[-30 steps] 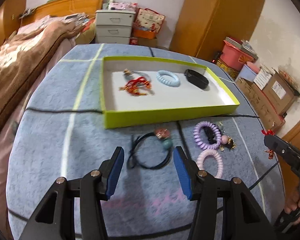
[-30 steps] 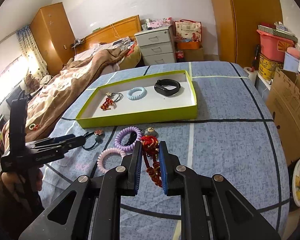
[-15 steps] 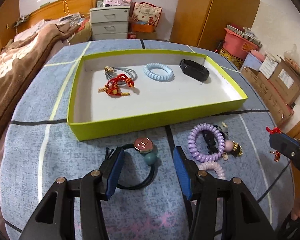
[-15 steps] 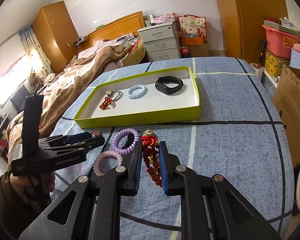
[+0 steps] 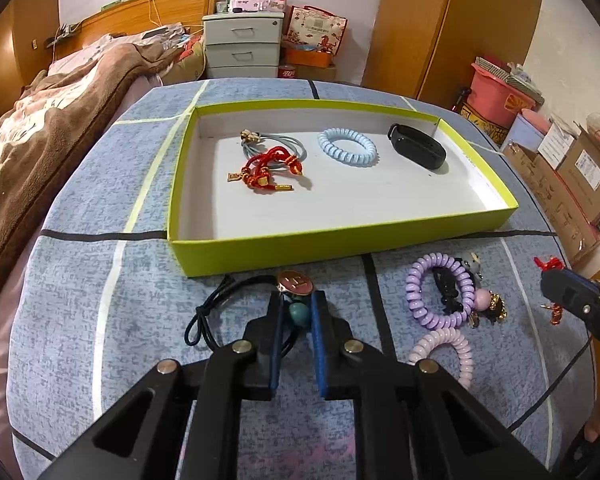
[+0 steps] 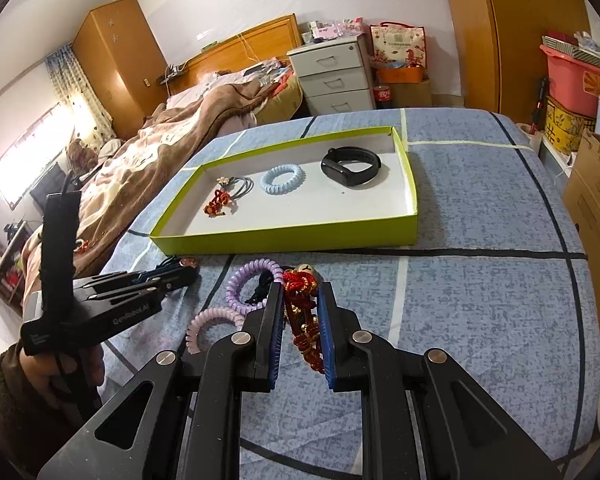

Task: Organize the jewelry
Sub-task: 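Grasp the black hair tie with teal bead with the left tool while the right holds the tassel, then carry the hair tie and tassel into the green box and open both tools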

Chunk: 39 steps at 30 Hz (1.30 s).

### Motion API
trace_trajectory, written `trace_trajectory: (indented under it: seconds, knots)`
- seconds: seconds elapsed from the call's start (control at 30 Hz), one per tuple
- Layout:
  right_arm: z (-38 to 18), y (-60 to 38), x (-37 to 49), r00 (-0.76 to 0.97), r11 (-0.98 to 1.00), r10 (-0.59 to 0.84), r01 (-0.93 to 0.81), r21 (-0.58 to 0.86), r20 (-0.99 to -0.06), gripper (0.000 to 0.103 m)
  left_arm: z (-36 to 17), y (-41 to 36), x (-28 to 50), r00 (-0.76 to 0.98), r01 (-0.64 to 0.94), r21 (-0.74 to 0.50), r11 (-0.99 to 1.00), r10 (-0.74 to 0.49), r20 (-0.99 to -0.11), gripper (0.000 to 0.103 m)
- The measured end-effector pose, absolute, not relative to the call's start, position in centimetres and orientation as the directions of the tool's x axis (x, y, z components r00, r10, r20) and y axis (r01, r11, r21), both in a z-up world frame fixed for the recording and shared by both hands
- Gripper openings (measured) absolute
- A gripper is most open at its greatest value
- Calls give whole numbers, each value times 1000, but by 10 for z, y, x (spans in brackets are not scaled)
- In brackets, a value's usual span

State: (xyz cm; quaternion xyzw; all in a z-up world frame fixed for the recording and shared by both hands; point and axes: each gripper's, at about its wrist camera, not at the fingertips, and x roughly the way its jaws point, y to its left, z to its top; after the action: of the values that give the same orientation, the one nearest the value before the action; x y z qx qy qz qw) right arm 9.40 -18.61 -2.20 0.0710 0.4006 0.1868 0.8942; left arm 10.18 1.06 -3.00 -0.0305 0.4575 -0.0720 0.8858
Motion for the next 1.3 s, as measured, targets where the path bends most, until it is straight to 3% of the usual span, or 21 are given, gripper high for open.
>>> trace_trajectory:
  seconds: [0.83, 1.3]
  knots:
    - [-7, -182, 105, 643, 932, 361, -257, 254, -676, 17, 18, 19, 89, 654, 160, -149, 976, -218, -724, 14]
    - [13, -191, 169, 656, 929, 370, -265, 258, -658, 17, 40, 3, 136, 669, 236, -152, 960, -274, -691, 14]
